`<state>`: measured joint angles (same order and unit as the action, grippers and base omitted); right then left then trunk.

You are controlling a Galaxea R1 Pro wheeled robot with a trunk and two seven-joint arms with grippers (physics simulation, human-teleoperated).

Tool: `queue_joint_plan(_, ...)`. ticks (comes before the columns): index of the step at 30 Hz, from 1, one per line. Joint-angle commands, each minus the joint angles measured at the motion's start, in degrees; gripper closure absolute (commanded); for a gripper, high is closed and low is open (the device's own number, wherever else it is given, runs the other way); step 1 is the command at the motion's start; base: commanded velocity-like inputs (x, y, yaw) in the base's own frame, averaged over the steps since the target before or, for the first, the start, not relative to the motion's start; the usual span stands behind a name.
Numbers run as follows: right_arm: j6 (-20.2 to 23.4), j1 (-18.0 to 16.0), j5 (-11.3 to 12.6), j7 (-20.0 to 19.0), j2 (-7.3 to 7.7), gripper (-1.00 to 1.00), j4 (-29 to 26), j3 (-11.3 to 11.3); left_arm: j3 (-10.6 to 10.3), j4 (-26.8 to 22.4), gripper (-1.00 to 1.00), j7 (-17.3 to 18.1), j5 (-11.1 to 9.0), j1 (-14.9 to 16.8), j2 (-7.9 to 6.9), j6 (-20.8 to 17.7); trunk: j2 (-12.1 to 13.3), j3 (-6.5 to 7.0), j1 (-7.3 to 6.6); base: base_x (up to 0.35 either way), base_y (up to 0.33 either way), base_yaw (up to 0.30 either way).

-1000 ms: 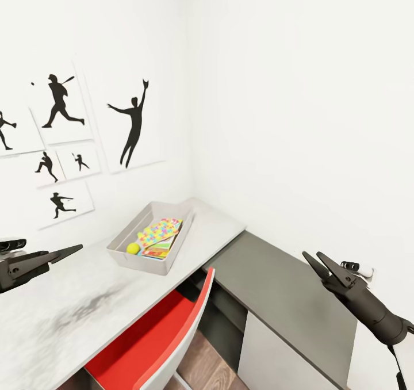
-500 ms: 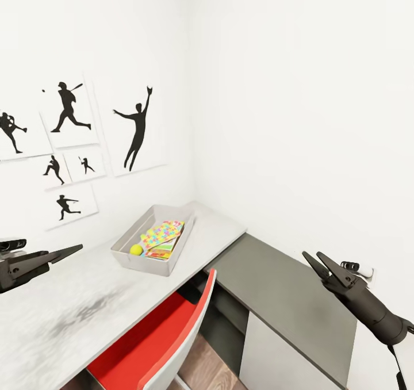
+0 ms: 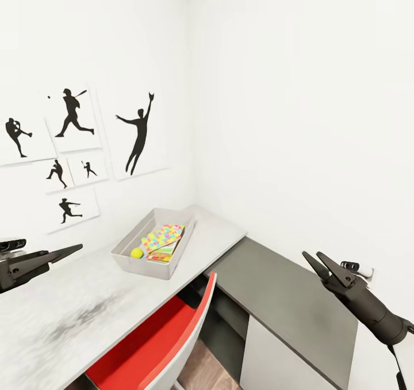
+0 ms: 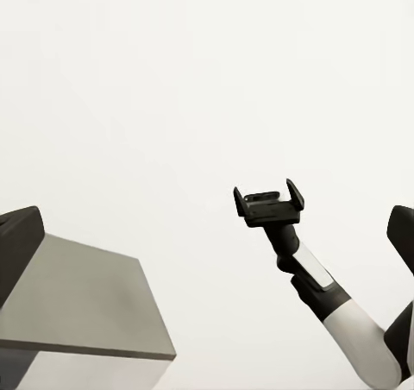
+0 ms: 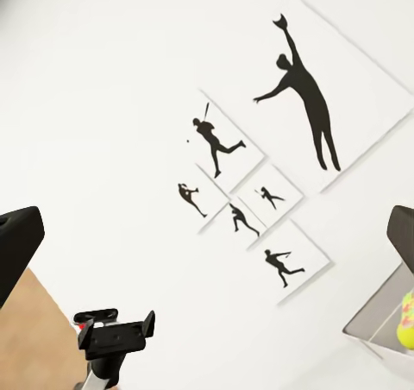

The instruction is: Put all the toys in the child's room - the three board games (two on the bed and one on the table), the two jigsaw puzzles on the table, and the tennis ball on the table - inside the toy box on the table in the child's room.

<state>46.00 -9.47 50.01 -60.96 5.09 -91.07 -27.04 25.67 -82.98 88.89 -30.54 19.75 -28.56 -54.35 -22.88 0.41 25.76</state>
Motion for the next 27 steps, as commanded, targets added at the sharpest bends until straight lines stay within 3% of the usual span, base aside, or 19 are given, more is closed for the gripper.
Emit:
queue_joint_plan(1, 0.3, 0.0, 0.2, 0.0, 0.01, -1.00, 0.0, 0.0, 0.0, 0.0, -1.00, 0.2, 0.0, 0.0, -0.01, -0.6, 0.0, 0.06, 0.02, -0.005, 0.000, 0.067)
queue_joint_plan(10, 0.3, 0.0, 0.2, 0.1, 0.02, -1.00, 0.0, -0.1, 0.0, 0.0, -1.00, 0.2, 0.0, 0.0, -0.01, -0.6, 0.0, 0.32, 0.02, -0.096, 0.054, -0.014)
queue_joint_plan(27, 0.5, 0.0, 0.2, 0.1, 0.09, -1.00, 0.0, -0.5, 0.0, 0.0, -1.00, 0.2, 0.0, 0.0, -0.01, -0.5, 0.0, 0.34, 0.02, -0.145, 0.051, -0.260)
